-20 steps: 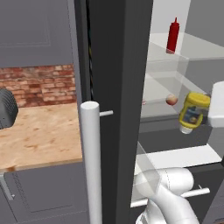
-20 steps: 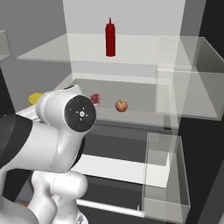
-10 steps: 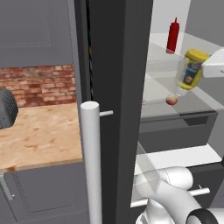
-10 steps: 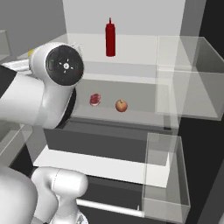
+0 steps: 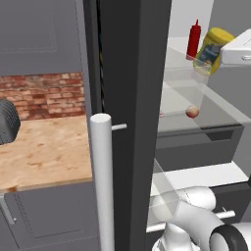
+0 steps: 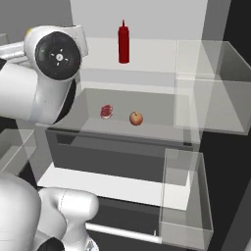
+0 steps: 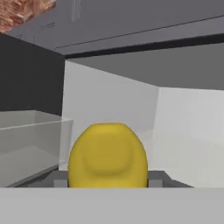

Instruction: Place the mustard and ketchup from the counter to the top shelf of the fridge. If the existing items in the fridge are on the top shelf, move them to other shelves.

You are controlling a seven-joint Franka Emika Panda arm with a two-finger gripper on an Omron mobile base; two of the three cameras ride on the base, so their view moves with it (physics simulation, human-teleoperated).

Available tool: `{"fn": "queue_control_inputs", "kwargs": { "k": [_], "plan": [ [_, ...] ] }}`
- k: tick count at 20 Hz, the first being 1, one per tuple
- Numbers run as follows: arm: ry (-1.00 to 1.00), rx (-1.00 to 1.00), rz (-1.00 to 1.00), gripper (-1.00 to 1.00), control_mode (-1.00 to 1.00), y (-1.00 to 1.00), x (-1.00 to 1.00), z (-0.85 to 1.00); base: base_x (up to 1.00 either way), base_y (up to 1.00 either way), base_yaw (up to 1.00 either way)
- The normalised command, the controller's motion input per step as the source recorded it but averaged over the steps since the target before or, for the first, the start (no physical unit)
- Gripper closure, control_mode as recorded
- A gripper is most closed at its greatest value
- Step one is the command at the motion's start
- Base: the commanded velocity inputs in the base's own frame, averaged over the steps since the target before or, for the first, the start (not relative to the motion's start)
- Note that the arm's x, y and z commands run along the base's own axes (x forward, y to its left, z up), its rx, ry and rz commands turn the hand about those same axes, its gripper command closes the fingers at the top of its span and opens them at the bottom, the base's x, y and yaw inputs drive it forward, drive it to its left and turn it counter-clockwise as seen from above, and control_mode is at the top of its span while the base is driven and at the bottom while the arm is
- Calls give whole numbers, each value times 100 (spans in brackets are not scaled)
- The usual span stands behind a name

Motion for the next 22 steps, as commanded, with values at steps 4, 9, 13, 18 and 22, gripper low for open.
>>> {"fn": "queue_control_inputs", "kwargs": {
  "k": [4, 9, 13, 18, 22],
  "plan": [
    [0, -4, -14, 100, -100, 28, 68, 8, 0, 0, 0],
    [4, -1, -9, 100, -100, 13, 81, 0, 0, 0, 0],
    [4, 0, -5, 100, -100, 0, 83, 0, 0, 0, 0],
    [4, 0, -7, 100, -100, 0, 97, 0, 0, 0, 0],
    [5, 0, -6, 100, -100, 0, 93, -2, 0, 0, 0]
  ]
}}
